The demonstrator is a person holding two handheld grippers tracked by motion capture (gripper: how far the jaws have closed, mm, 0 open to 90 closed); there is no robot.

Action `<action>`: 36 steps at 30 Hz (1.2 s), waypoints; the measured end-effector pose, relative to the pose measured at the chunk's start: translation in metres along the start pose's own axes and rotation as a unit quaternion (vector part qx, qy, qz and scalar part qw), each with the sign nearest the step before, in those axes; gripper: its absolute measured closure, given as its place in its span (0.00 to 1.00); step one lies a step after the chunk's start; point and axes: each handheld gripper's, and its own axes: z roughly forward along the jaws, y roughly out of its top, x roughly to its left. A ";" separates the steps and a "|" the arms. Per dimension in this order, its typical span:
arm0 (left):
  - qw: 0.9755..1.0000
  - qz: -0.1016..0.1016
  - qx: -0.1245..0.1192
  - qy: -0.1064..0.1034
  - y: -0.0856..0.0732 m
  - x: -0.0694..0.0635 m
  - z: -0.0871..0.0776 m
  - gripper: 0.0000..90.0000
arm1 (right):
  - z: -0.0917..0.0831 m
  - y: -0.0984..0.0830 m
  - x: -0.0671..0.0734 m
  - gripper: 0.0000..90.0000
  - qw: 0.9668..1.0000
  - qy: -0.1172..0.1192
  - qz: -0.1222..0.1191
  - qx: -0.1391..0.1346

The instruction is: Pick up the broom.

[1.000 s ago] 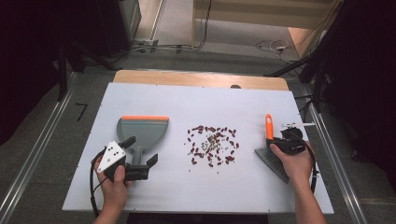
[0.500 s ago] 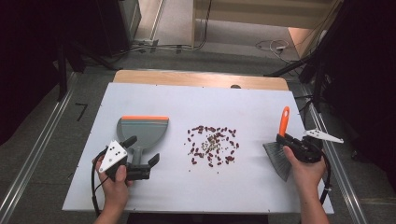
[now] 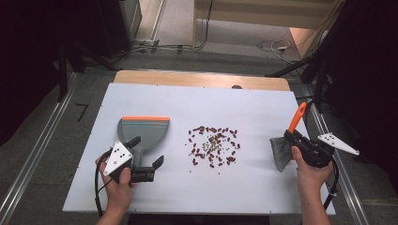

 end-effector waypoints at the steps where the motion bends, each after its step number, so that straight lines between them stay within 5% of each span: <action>1: 1.000 0.000 0.000 0.001 0.000 -0.001 0.000 0.00 | -0.001 0.001 0.001 0.76 1.000 0.002 0.002 -0.006; 18: 1.000 0.003 -0.008 -0.009 0.011 -0.012 0.006 0.00 | -0.002 0.018 0.033 0.77 0.998 0.025 -0.021 -0.045; 28: 0.999 -0.001 0.007 -0.050 0.024 -0.021 0.021 0.00 | 0.004 0.030 0.062 0.77 0.997 0.058 -0.040 -0.044; 36: 0.998 -0.001 0.011 -0.061 0.030 -0.029 0.032 0.00 | 0.010 0.035 0.083 0.76 0.994 0.081 -0.052 -0.043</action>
